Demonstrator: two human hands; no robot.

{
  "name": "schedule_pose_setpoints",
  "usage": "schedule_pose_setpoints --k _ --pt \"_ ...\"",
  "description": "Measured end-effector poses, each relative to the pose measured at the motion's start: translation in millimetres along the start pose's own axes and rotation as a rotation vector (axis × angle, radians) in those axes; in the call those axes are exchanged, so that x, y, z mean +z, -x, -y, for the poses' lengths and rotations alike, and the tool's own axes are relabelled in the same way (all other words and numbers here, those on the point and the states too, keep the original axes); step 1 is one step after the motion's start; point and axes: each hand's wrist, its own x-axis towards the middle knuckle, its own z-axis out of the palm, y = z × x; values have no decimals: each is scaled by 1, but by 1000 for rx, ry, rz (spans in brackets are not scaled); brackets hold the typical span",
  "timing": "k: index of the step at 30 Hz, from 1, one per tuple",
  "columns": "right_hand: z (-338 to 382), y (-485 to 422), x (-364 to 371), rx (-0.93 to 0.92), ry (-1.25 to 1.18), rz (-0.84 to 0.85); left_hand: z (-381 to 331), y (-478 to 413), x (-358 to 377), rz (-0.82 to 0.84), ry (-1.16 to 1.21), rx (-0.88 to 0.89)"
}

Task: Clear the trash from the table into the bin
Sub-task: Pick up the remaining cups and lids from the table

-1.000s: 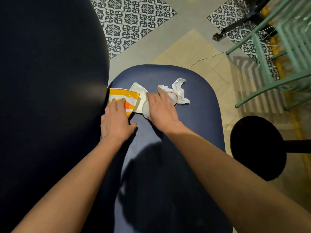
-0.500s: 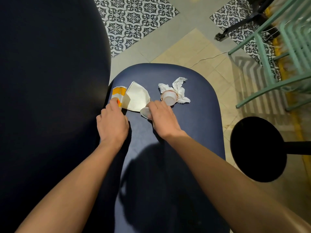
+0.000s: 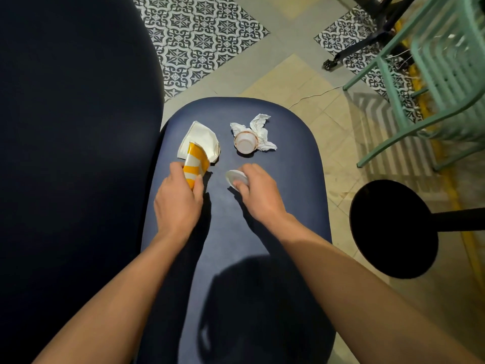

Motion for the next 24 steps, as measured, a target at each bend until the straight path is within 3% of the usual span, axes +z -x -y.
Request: schedule_pose_setpoints --k 9,24 --pt "-31 69 -13 111 -1 -90 -26 66 3 56 92 -55" --pt "-71 215 -11 256 -59 -330 -31 184 10 193 189 24"
